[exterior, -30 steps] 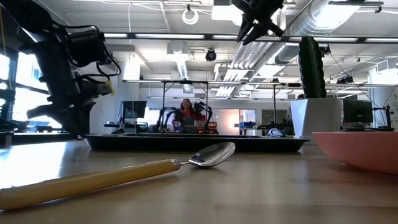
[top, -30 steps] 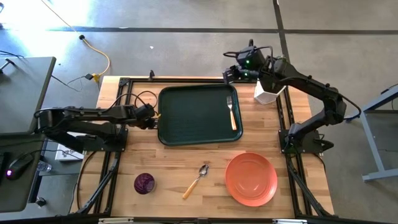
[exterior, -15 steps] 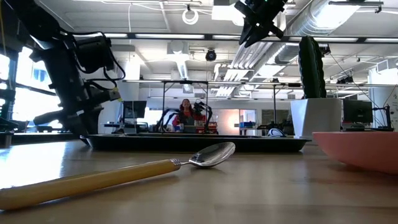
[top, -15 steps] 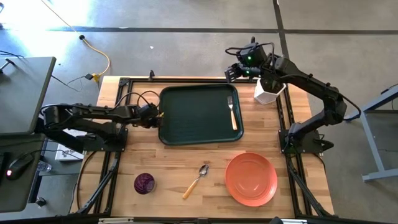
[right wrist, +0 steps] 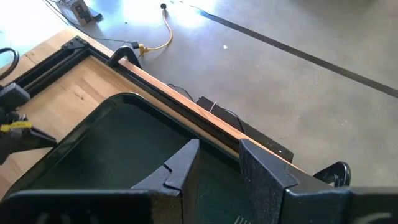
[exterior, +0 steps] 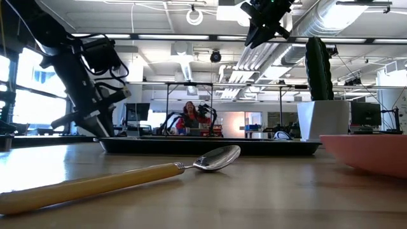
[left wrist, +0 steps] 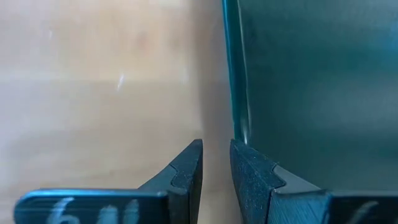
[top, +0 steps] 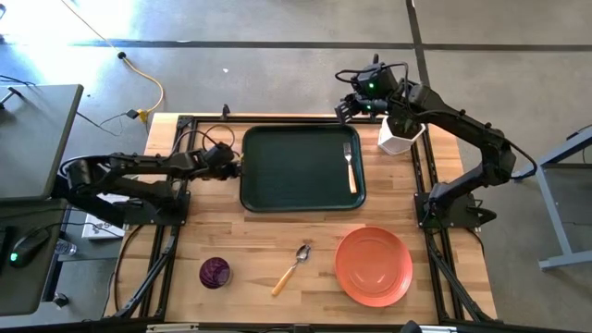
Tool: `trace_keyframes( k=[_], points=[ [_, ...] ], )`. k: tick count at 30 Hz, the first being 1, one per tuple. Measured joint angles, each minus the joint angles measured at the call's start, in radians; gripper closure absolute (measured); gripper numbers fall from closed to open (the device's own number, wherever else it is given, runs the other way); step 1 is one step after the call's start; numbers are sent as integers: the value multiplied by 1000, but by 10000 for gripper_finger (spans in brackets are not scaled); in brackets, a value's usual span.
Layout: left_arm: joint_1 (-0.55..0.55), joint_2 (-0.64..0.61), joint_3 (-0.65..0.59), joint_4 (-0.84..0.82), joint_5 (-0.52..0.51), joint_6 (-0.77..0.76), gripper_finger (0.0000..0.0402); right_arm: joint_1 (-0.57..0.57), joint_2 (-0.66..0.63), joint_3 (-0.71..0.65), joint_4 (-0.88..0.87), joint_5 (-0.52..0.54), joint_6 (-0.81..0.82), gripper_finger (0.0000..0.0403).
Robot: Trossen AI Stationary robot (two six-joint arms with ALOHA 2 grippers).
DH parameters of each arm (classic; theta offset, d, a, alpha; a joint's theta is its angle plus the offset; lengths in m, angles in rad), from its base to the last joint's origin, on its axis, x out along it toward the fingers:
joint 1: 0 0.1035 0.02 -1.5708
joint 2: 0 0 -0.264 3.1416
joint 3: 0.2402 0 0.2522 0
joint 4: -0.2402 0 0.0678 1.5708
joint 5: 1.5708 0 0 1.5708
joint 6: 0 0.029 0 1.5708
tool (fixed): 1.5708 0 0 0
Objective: Pick and place plate/cup/fork/spoon on tray
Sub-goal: Adjust the black tray
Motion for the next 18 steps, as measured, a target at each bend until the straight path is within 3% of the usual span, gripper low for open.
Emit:
trace_keyframes(
  k=[14,18],
  points=[
    [70,0,1,34,-5,69,330,0,0,0,0,0,-21,300],
    [70,-1,58,15,-3,135,330,0,0,0,0,0,-21,300]
  ],
)
